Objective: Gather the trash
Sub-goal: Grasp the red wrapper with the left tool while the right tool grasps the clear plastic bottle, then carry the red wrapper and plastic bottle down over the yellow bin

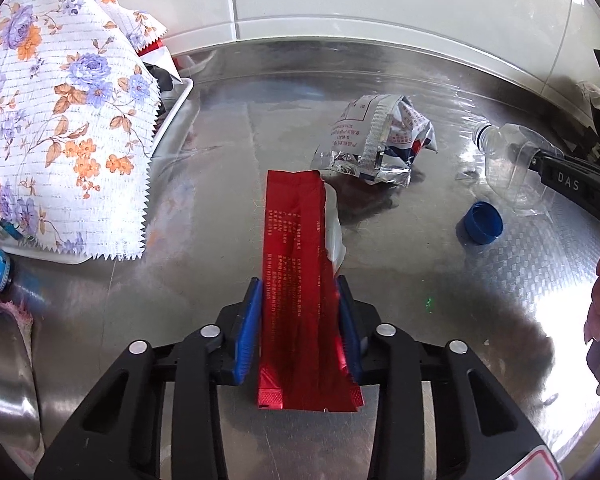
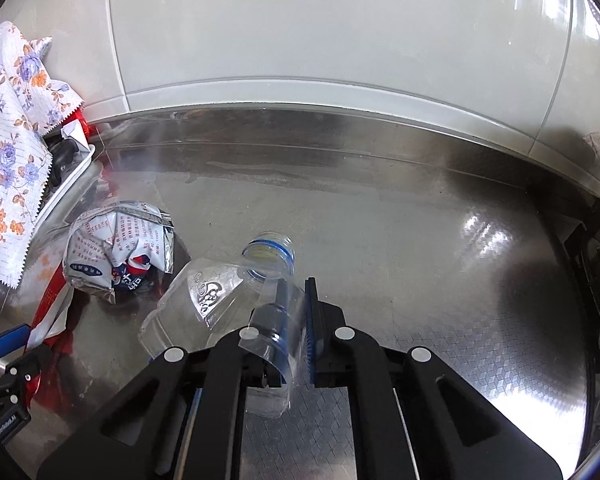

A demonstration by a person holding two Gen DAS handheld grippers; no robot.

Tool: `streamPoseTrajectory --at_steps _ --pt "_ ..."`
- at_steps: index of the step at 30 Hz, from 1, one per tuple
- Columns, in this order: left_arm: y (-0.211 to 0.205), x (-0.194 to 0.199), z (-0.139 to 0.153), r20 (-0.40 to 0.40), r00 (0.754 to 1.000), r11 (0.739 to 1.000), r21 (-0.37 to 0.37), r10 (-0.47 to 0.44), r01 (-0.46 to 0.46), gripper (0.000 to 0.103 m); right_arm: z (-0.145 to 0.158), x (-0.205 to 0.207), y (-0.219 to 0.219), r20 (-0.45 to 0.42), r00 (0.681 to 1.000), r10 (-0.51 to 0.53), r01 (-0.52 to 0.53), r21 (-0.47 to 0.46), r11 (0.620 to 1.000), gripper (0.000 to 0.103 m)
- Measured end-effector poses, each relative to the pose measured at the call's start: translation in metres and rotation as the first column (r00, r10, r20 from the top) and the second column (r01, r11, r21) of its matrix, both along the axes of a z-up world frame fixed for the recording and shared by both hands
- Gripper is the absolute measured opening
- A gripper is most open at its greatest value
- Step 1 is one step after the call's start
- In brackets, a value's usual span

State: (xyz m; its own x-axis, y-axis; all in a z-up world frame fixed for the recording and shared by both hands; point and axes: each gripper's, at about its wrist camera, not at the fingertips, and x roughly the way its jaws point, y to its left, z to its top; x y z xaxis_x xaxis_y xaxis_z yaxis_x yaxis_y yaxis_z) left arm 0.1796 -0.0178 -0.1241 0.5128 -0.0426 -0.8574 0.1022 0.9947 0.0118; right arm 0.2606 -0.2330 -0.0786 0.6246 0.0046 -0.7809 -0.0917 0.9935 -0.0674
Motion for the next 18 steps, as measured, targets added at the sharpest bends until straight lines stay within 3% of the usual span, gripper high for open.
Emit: streamPoseTrajectory --at_steps 8,18 --pt "-0.005 -0.014 0.018 0.021 1.000 1.000 -0.013 -0.008 0.009 0.025 0.010 -0.015 -0.008 0.012 1.000 -0.003 0.003 0.013 1.000 0.008" --pt "-0.018 -0.035 0.043 0.058 0.998 1.000 -0.006 -0.010 0.011 0.025 0.025 -0.055 -0.029 0.024 1.000 -0.010 0.010 0.030 1.000 0.008"
